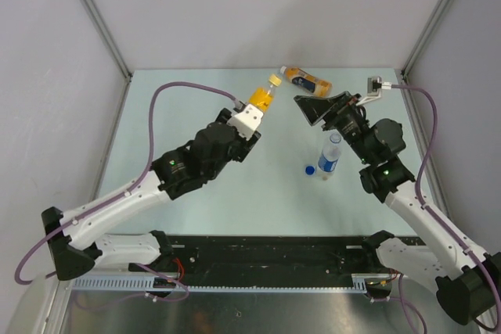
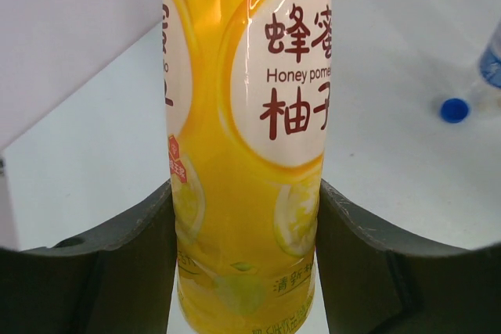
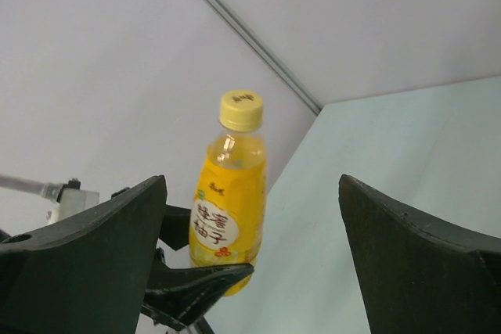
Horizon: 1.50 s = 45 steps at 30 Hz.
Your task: Unscrew the bottle caps
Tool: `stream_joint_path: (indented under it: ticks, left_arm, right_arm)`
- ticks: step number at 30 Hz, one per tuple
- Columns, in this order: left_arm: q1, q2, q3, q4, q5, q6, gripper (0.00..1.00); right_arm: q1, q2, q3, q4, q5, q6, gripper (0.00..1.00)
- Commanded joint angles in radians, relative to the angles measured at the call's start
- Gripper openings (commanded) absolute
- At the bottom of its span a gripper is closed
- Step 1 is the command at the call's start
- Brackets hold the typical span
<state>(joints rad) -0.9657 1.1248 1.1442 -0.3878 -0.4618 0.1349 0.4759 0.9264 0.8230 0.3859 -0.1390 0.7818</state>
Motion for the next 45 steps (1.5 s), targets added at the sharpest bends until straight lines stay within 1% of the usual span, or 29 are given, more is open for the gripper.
stream_joint_path:
  ticks: [1, 7, 13, 17, 21, 24, 28, 45]
  left_arm:
    - [-0.060, 0.045, 0.013, 0.001, -0.267, 0.058, 0.00]
    - [-0.099, 0.074, 0.014, 0.000, -0.341, 0.075, 0.00]
    - [-0.126, 0.094, 0.014, 0.000, -0.372, 0.088, 0.00]
    - [-0.136, 0.102, 0.012, 0.000, -0.374, 0.092, 0.00]
    - [-0.143, 0.107, 0.011, 0.000, -0.362, 0.093, 0.00]
    - [-0.145, 0.111, 0.010, 0.000, -0.360, 0.093, 0.00]
    - [-0.150, 0.116, 0.009, 0.001, -0.358, 0.096, 0.00]
    - [-0.161, 0.118, 0.005, -0.002, -0.332, 0.106, 0.00]
  right_arm:
    - [0.013, 0.044, 0.071, 0.046, -0.015, 0.019, 0.95]
    - [0.018, 0.135, 0.123, 0.022, -0.023, 0.028, 0.96]
    - [0.019, 0.221, 0.179, 0.011, -0.031, 0.041, 0.91]
    - [0.020, 0.270, 0.203, 0.031, -0.061, 0.064, 0.85]
    - [0.019, 0.309, 0.218, 0.053, -0.086, 0.088, 0.76]
    - [0.020, 0.330, 0.226, 0.060, -0.098, 0.103, 0.69]
    - [0.020, 0.347, 0.227, 0.072, -0.103, 0.118, 0.62]
    - [0.018, 0.339, 0.228, 0.084, -0.081, 0.147, 0.63]
